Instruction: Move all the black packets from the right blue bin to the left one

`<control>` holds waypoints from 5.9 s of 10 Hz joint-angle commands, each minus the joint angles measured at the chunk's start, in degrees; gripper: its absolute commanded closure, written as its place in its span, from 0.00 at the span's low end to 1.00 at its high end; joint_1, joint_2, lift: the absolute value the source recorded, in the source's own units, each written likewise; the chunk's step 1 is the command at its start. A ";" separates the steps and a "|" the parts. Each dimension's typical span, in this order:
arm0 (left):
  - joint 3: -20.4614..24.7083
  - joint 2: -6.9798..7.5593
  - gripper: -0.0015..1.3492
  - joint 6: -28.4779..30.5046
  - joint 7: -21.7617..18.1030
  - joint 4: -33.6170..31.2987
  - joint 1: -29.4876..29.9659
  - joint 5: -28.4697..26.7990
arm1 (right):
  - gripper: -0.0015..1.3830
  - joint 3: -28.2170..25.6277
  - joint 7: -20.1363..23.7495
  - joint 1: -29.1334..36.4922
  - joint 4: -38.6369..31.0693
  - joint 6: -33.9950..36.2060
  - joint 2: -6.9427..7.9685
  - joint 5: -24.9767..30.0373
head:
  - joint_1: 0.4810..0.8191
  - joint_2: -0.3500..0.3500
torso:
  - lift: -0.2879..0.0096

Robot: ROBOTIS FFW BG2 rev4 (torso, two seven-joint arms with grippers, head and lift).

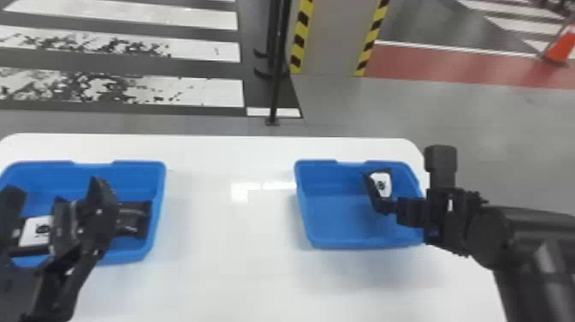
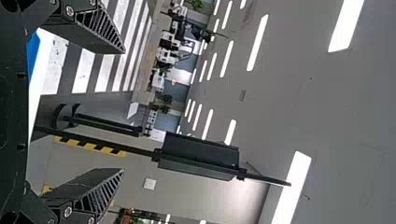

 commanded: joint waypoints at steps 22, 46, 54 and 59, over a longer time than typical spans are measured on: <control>-0.99 1.23 0.30 31.39 -8.16 -8.58 -8.16 11.76 | 0.83 40.18 21.64 -0.73 -9.38 -29.68 -4.03 -29.55 | 0.63 0.93 | 0.50; 2.43 1.15 0.36 -3.49 5.82 30.94 -27.29 -1.38 | 0.22 31.38 22.60 3.06 -5.58 -36.99 -3.23 -34.58 | 0.60 1.00 | 0.50; 1.06 0.27 0.00 -0.96 4.94 2.39 -4.36 -4.00 | 0.22 7.84 17.33 25.14 -23.44 -47.12 1.42 -9.44 | 0.62 0.74 | 0.50; 0.95 -0.88 0.00 6.64 8.37 0.70 0.98 -17.37 | 0.22 4.42 10.21 39.91 -30.89 -54.15 3.53 3.24 | 0.63 0.55 | 0.50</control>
